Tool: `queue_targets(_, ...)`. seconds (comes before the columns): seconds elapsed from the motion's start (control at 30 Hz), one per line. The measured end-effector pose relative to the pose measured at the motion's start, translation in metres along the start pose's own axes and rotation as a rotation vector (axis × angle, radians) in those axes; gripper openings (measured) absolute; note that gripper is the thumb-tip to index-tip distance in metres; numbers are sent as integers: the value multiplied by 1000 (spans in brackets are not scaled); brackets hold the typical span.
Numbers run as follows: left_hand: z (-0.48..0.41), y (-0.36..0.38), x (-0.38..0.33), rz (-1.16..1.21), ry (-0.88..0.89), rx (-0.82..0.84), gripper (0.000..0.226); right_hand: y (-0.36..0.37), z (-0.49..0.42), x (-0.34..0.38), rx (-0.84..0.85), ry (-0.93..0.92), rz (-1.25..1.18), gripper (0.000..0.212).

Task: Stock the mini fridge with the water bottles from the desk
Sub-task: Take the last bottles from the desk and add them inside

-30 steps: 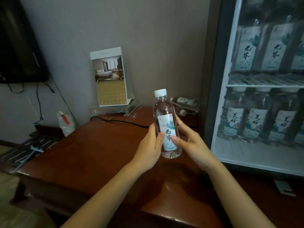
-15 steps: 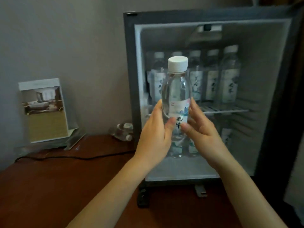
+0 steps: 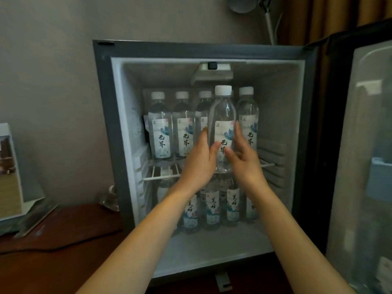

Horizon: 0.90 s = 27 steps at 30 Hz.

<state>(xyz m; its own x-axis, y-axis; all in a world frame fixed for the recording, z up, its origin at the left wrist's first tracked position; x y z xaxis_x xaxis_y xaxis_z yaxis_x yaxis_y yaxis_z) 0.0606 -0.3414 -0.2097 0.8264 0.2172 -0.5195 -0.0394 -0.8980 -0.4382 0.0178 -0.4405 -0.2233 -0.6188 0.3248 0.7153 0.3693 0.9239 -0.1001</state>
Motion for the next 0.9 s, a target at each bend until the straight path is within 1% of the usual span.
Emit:
queue_targets(0.07,-4,5,4,-15,-5,7,41,-3,0,-3,-43,-6,32,62)
queue_targets(0.13,-7,9,10,-38,-34,17,45,-6,0,-8,-82,-11,116,59)
queue_targets(0.27,-11,17,20,-110,-45,28,57,-10,-1,-21,-163,41,235,54)
queue_targets(0.37,-13,20,20,-179,-103,38,60,-10,2,-30,-186,42,303,54)
queue_targets(0.57,-15,23,21,-258,-160,-14,52,-7,5,-37,-236,-15,446,57)
queue_targets(0.67,-13,25,21,-267,-176,-65,50,-5,6,-39,-241,-7,508,60)
queue_targets(0.9,-7,32,17,-349,-217,-168,46,-5,6,-40,-212,32,498,64)
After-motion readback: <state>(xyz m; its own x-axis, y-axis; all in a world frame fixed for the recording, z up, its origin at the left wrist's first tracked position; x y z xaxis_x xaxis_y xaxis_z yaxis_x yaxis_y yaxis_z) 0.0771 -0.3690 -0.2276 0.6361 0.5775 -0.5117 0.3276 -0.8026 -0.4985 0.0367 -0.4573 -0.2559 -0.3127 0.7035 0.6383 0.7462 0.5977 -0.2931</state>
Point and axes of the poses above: each hand's wrist, its own z-axis away from the middle knuckle, its own y-axis out of the palm, x = y × z, the point moved 3 cm from there along -z, towards the middle knuckle, and after that the axes turned 3 degrees about x, right-handed, at the moved point
